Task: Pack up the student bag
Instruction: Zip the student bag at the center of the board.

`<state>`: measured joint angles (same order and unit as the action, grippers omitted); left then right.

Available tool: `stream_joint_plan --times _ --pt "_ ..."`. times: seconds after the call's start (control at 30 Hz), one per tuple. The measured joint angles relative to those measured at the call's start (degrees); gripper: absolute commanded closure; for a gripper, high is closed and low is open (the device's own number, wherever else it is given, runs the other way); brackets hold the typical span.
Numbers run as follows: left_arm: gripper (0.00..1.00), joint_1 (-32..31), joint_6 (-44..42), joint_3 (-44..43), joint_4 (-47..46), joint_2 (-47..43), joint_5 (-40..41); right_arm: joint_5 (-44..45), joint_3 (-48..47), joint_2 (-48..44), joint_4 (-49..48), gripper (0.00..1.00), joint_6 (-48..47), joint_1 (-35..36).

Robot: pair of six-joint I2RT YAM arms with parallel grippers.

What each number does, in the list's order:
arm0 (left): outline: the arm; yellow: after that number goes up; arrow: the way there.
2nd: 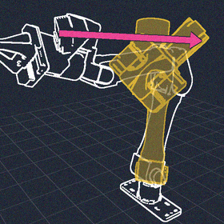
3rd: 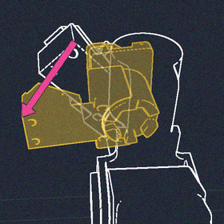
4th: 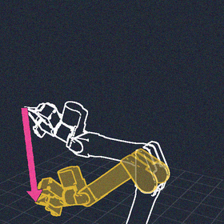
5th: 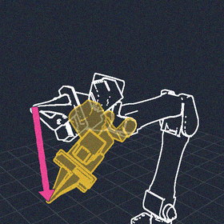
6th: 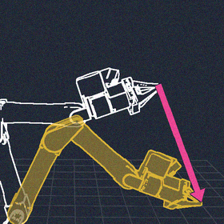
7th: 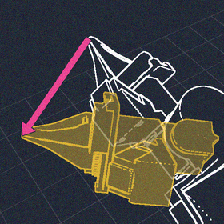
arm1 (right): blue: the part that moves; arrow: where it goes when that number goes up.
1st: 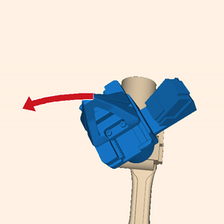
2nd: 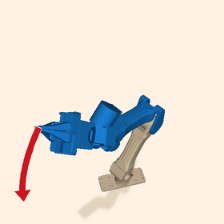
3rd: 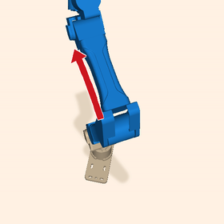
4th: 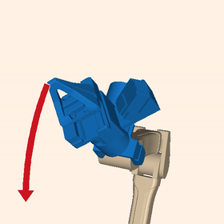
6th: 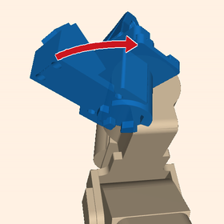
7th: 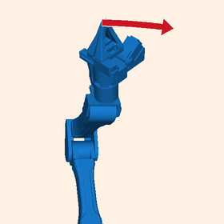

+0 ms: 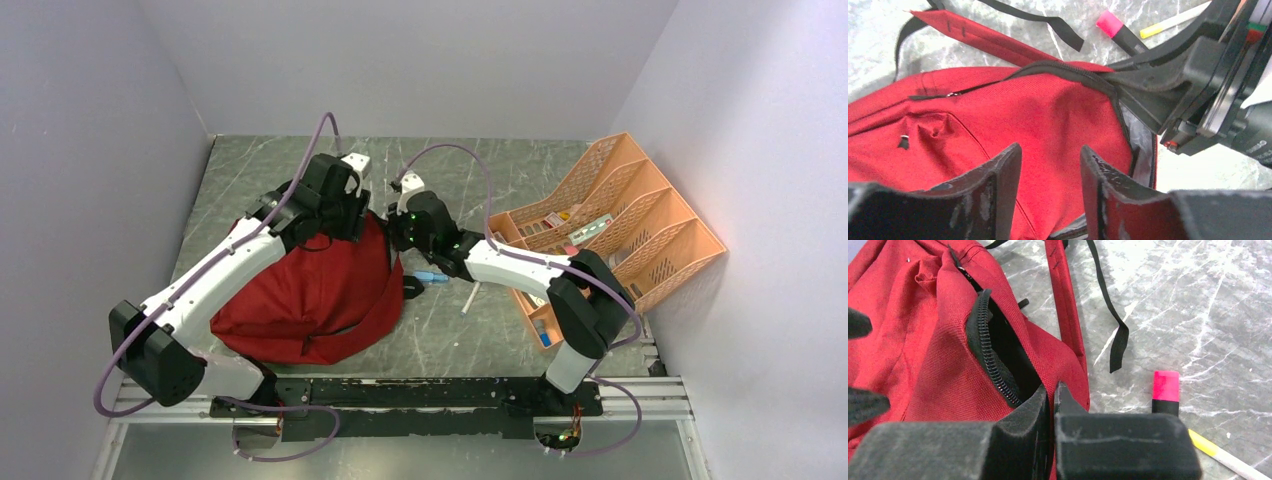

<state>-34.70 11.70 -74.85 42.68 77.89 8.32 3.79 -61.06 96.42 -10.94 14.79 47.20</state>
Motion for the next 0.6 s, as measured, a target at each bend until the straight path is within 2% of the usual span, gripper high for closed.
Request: stream_joint_plan --times 0.17,0.6 --pt "0.41 0.0 0.81 2.43 -0.85 -1.42 -1.11 -0.59 -0.02 -0.04 0.31 1.0 2.32 -0.74" --pt "0.41 0.0 5.03 9.62 -0.11 -10.93 3.93 -2.95 -3.08 0.17 3.04 1.0 4.28 -2.1"
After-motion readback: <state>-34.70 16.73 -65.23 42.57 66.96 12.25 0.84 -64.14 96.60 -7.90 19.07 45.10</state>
